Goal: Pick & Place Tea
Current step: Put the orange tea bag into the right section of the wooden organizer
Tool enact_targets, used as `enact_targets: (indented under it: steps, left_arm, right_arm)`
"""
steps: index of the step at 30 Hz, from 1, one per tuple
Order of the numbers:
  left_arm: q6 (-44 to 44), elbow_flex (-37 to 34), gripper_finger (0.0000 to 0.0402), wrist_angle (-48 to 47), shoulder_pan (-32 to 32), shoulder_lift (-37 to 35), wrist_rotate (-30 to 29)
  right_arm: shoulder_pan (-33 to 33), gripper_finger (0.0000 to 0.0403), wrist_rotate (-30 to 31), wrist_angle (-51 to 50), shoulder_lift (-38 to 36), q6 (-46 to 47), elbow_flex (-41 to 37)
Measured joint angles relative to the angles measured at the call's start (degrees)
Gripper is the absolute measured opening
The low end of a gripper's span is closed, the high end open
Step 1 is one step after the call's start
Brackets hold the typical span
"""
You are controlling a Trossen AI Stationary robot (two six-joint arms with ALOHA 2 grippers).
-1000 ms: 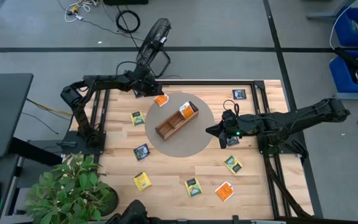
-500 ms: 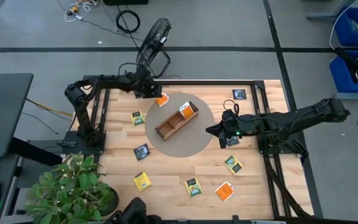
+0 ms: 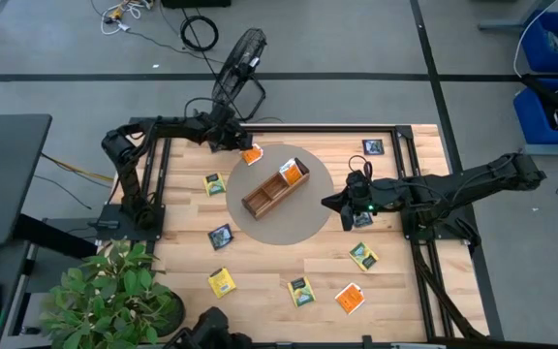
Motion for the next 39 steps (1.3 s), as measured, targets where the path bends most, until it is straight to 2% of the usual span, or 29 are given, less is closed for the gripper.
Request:
enact_targets:
  steps: [6,11,17,21,29,35,39]
  left_arm:
    - [1.65,0.0,0.0252,1.06,-0.32,0.0,-0.41]
    - [-0.49,0.0,0.0252,-0.14,-0.48,-0.02,0.13]
    - [-3.91,-0.01,0.0246,-2.37,-0.83,0.62,5.16]
    - [-6.12,0.04,0.0225,-2.91,-1.32,1.82,9.34]
    - [-7.09,-0.02,0.0191,-1.83,-2.85,1.17,13.27]
    - [-6.11,-0.02,0.0188,0.79,-3.8,-0.44,13.36]
    - [-6.92,-0.01,0.0188,1.18,-4.81,-0.42,7.89]
  right_arm:
    - [0.0,0.0039,0.0,-0.69,0.0,0.36,0.01]
    - [0.0,0.0039,0.47,-0.89,0.0,1.13,0.02]
    - [0.0,0.0039,1.37,-1.02,0.0,1.25,0.02]
    - [-0.02,0.0039,2.01,-1.25,0.02,1.2,0.04]
    - [-0.02,0.0039,1.99,-2.18,0.02,1.52,0.04]
    - [-0.02,0.0039,1.97,-2.97,0.02,1.51,0.04]
    - [-0.02,0.0039,1.97,-3.1,0.02,1.51,0.04]
